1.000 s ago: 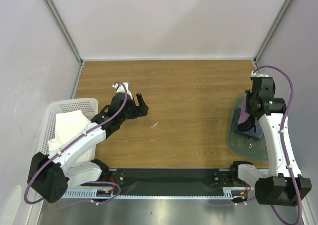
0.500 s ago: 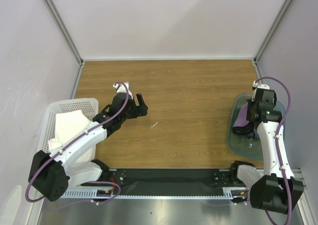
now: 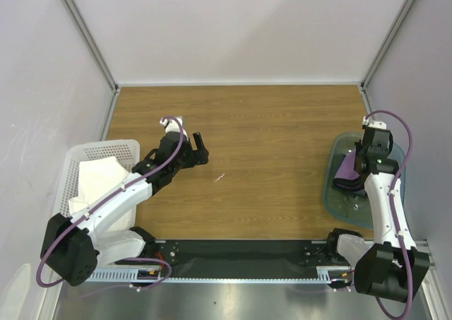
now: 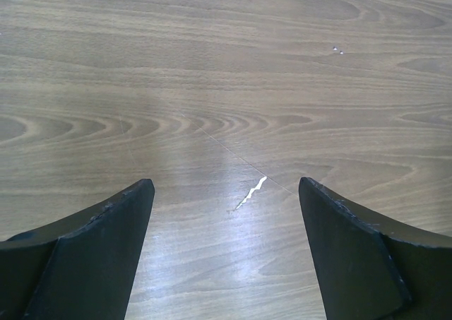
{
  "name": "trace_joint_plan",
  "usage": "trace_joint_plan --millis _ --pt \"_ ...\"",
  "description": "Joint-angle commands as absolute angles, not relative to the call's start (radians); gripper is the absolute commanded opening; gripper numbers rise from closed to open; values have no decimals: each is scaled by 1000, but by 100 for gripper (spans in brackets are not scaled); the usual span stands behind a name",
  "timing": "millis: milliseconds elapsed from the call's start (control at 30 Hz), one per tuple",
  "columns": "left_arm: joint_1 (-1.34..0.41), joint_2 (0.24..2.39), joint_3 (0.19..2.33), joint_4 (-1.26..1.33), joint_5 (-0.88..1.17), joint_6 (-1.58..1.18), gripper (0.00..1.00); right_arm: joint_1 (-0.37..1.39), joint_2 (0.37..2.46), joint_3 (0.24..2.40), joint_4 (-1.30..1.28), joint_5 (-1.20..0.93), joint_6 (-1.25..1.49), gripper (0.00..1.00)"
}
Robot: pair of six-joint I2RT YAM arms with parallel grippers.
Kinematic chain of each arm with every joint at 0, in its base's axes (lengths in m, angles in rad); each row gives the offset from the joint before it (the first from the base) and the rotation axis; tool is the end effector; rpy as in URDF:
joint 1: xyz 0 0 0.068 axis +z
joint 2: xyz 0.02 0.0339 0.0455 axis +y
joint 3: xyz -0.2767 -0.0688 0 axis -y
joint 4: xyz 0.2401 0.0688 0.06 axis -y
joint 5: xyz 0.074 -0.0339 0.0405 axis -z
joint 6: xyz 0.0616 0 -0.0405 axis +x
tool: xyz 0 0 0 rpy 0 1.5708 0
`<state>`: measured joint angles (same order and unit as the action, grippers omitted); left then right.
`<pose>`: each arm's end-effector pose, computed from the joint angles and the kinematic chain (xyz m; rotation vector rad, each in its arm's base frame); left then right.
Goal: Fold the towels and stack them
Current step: Neatly place the folded towel into the bin
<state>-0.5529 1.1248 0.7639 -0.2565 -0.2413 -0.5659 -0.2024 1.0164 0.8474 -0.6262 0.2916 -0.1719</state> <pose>0.2252 -0.1217 0.2570 -0.1512 2.1871 -0.3748 0.2063 -0.0604 0.2726 0.1791 2.3786 -0.5245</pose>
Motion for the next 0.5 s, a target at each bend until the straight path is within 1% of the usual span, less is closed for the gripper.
trace_joint_plan --millis 0,33,67,100,133,200,267,333,400,467 --pt "-546 1104 755 -241 -262 -543 90 -207 1040 897 -610 364 -215 43" --pt "-546 1103 755 -241 -264 -543 90 -207 1049 928 -624 364 -218 59" --pt "-546 1103 753 -241 -264 -543 90 -207 1058 951 -640 362 -213 59" --pt "-546 1100 755 -239 -265 -543 90 -207 1069 972 -678 357 -204 79" --pt "-546 1101 755 -239 -265 -543 90 -206 1092 997 -696 338 -196 88" --pt "-546 1101 755 -238 -265 -541 90 -206 1121 1080 -759 295 -161 96" --pt "-546 1098 753 -238 -264 -543 90 -206 1166 1155 -793 267 -106 97" --pt "-546 1095 750 -236 -262 -545 90 -206 1202 1183 -819 175 -63 96" --pt "-546 1094 744 -233 -259 -548 90 -206 1216 1158 -772 103 -5 95" --pt "-546 1089 741 -232 -256 -549 90 -207 1230 1103 -704 115 40 94"
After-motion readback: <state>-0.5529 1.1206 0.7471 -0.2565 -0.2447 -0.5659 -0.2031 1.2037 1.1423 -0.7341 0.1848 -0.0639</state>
